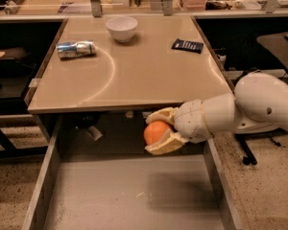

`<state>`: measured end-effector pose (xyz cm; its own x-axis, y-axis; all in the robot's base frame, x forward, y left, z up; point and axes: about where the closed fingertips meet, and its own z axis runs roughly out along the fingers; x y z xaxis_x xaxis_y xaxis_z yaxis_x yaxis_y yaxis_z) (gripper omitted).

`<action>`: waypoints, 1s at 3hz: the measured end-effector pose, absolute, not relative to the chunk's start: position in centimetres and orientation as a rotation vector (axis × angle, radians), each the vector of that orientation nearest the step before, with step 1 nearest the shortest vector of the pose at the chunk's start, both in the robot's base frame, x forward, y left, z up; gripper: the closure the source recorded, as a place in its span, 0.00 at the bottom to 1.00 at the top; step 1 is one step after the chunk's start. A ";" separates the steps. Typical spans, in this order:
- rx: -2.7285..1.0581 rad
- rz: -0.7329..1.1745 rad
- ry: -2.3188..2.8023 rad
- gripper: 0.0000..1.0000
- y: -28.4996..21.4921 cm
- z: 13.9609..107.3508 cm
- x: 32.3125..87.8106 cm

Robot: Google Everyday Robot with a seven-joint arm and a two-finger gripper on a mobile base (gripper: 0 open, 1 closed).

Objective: Pick orange from top drawer and place on counter

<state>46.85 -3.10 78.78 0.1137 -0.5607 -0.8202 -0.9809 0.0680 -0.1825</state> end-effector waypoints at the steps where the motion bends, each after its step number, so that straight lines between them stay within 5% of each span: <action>1: -1.618 0.610 1.511 1.00 -4.4 84.1 48.5; 3: -1.577 0.513 1.454 1.00 -4.6 86.6 51.0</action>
Offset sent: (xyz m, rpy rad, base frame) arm 0.0117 -0.0107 0.0387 -0.0180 -0.0359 0.0064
